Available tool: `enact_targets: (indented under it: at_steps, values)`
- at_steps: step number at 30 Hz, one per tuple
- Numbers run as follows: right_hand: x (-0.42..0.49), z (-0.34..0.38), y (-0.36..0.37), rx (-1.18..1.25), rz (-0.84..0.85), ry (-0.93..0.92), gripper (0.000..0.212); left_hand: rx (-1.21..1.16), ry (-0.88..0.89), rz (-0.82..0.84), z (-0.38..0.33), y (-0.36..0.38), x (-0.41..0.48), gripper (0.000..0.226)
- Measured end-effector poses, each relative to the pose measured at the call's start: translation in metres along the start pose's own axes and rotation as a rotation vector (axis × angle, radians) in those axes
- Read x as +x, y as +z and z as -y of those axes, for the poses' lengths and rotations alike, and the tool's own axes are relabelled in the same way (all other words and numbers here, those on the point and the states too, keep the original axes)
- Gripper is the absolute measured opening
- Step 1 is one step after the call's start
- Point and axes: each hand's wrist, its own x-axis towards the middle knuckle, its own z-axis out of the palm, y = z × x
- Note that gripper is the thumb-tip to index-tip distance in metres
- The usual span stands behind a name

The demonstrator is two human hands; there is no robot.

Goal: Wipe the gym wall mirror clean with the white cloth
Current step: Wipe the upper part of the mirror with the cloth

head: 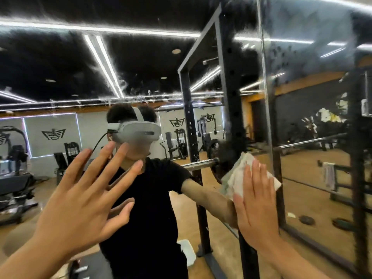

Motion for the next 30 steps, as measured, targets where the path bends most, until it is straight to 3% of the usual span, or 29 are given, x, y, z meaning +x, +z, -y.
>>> enact_targets:
  at_steps: [2, 4, 7, 10, 14, 18, 20, 27, 30]
  values:
    - [0.006, -0.007, -0.008, -0.003, 0.021, -0.051, 0.067, -0.007, 0.001, -0.017, -0.001, 0.000, 0.000, 0.076]
    - [0.070, -0.012, -0.023, 0.015, -0.031, -0.060, 0.068, -0.009, -0.001, -0.024, -0.001, 0.000, 0.001, 0.076]
    - [0.204, -0.007, -0.054, -0.019, -0.161, 0.042, 0.071, 0.008, -0.004, -0.011, -0.001, 0.001, 0.001, 0.076]
    - [0.249, 0.003, -0.061, -0.033, -0.198, 0.085, 0.067, 0.007, 0.001, -0.008, 0.000, 0.000, 0.000, 0.076]
    - [0.145, 0.010, -0.029, 0.054, -0.243, 0.120, 0.065, -0.002, -0.010, -0.018, -0.001, 0.000, 0.001, 0.074]
    - [0.009, 0.006, 0.001, 0.064, -0.094, 0.126, 0.066, 0.001, -0.017, -0.029, -0.003, -0.001, 0.001, 0.071]
    - [-0.002, 0.001, 0.003, 0.052, -0.065, 0.119, 0.066, -0.005, -0.012, -0.032, -0.002, 0.000, 0.001, 0.072]
    - [0.239, 0.015, -0.061, -0.037, -0.231, 0.012, 0.071, -0.006, -0.009, -0.033, -0.002, 0.000, 0.002, 0.074]
    - [0.257, 0.023, -0.065, -0.040, -0.236, 0.027, 0.069, -0.011, -0.009, -0.025, -0.001, -0.001, 0.001, 0.075]
